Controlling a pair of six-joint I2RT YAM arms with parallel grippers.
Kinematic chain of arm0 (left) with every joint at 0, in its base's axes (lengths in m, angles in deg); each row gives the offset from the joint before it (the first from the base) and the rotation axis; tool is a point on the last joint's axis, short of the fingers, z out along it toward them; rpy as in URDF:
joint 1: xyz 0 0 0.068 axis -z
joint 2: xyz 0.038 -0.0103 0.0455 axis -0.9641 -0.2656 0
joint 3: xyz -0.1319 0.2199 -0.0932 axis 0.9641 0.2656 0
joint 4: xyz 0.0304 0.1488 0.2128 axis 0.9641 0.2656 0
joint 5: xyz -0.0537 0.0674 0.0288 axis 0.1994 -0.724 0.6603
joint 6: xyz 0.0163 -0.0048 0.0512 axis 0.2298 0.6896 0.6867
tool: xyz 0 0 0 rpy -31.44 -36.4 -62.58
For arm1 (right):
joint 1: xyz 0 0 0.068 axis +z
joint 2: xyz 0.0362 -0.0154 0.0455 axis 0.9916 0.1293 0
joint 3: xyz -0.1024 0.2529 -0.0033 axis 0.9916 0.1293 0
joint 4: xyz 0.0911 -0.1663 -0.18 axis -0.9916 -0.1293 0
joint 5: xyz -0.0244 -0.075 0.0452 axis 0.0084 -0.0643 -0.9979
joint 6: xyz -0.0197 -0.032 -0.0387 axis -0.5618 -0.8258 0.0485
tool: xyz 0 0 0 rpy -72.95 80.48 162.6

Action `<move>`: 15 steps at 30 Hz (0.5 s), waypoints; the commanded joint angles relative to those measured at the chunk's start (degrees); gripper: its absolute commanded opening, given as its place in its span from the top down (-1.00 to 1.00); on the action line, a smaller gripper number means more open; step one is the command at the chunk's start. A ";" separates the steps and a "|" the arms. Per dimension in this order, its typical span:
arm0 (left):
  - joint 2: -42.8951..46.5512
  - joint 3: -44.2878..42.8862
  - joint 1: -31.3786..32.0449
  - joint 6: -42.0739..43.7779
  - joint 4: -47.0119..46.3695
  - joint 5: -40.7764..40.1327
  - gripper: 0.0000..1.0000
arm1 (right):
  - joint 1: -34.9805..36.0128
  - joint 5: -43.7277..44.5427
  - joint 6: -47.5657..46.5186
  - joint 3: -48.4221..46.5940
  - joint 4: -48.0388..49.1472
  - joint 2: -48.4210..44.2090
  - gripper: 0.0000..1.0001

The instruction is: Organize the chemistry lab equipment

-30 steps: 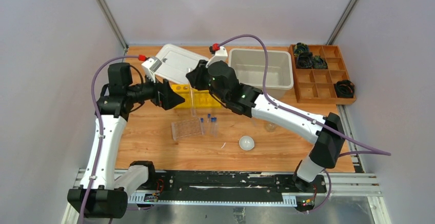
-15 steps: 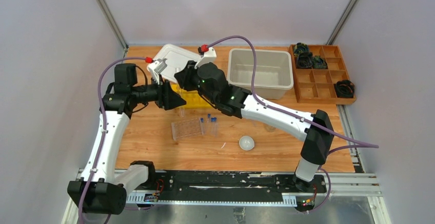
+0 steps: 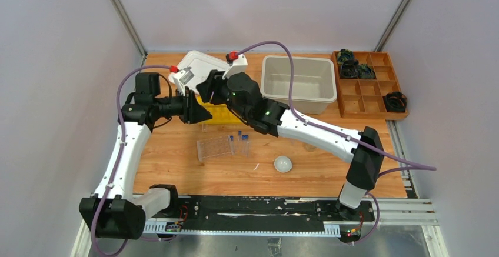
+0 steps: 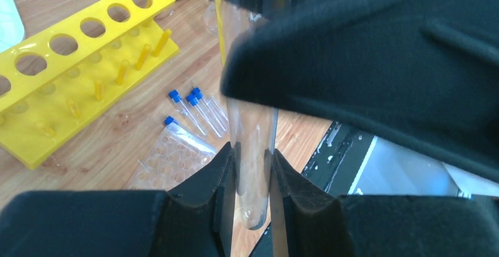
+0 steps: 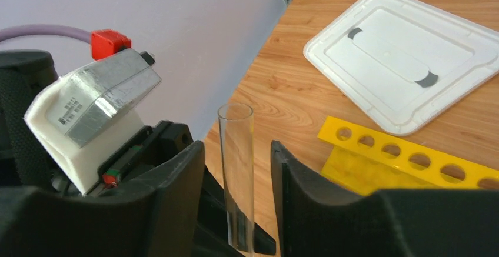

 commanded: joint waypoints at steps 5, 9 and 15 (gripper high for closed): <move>1.90 -0.61 0.74 5.05 -0.51 0.63 1.00 | -2.63 -13.77 2.25 -7.74 -21.03 -1.44 -0.45; 3.81 -0.13 0.76 7.85 -0.64 1.05 1.00 | -4.02 -22.87 0.99 -12.91 -28.66 0.39 -0.38; 6.57 0.89 0.84 10.04 -0.64 1.96 1.00 | -4.90 -28.54 -0.63 -18.33 -33.62 3.02 -0.13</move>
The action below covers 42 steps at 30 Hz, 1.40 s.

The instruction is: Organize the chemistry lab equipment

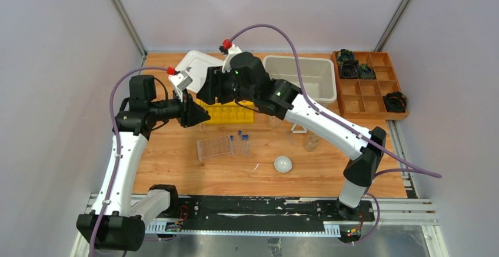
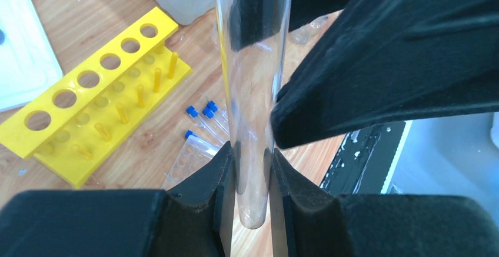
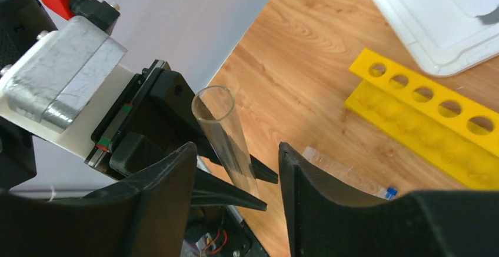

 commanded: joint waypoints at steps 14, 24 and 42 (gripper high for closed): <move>2.55 0.87 0.45 0.43 -0.49 0.25 -0.02 | -1.24 -5.16 -5.89 -10.19 -12.08 4.75 0.89; 0.26 -3.63 0.37 -4.72 1.06 -18.58 -1.00 | -4.11 13.65 -19.91 -7.34 -11.42 2.91 1.00; -7.33 -6.36 -9.44 -6.45 2.18 -23.46 -1.00 | -5.66 16.46 -36.67 11.49 30.55 10.74 1.00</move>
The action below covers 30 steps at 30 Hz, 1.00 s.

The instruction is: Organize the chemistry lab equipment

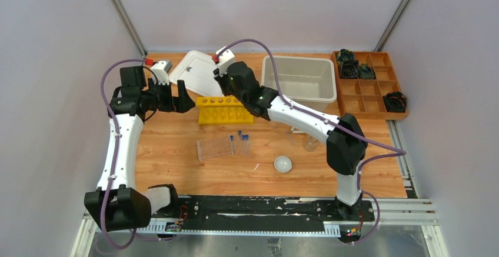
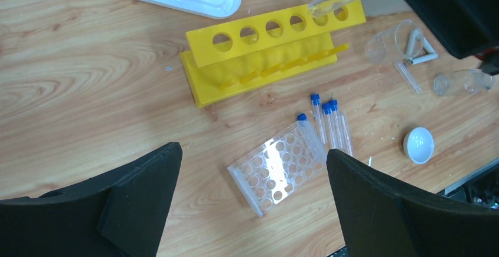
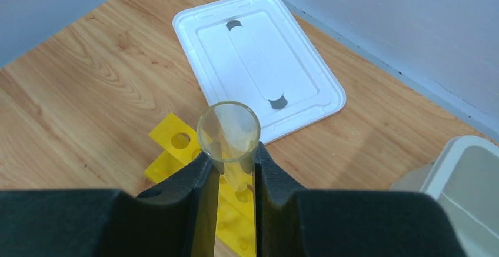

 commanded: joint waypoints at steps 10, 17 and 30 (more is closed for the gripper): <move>0.37 -0.72 -0.23 1.63 0.47 -0.78 -1.00 | -1.36 2.58 -0.11 8.63 13.11 1.80 1.00; 0.30 -1.05 -0.21 1.47 0.49 -0.26 -1.00 | -1.74 3.09 1.20 11.80 15.23 1.60 1.00; 0.84 -1.05 -0.26 2.52 0.49 -0.59 -1.00 | -2.30 2.39 4.58 15.38 20.92 3.83 1.00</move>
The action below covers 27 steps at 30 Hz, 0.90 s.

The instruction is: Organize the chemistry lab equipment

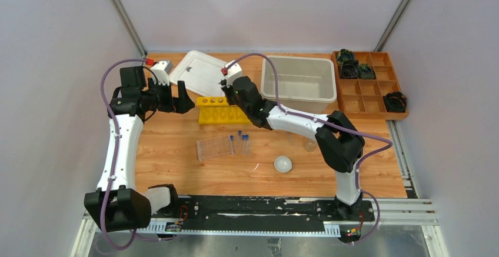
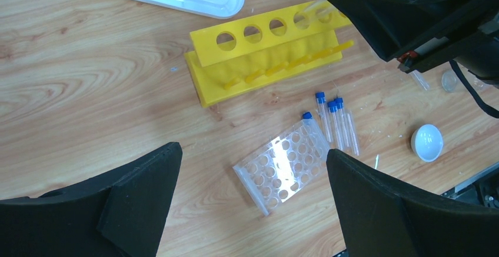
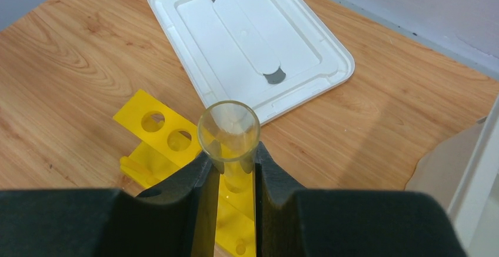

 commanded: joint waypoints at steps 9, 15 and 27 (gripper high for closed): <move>1.40 -1.15 -0.23 2.03 0.25 -1.32 -1.00 | -0.73 1.64 0.84 3.00 6.47 3.25 1.00; 1.64 -1.40 -0.23 2.49 0.23 -1.17 -1.00 | -0.73 1.96 0.75 3.54 7.72 4.40 1.00; 1.84 -2.17 -0.27 3.05 0.26 -2.44 -1.00 | -0.73 2.32 1.41 4.66 9.20 6.02 1.00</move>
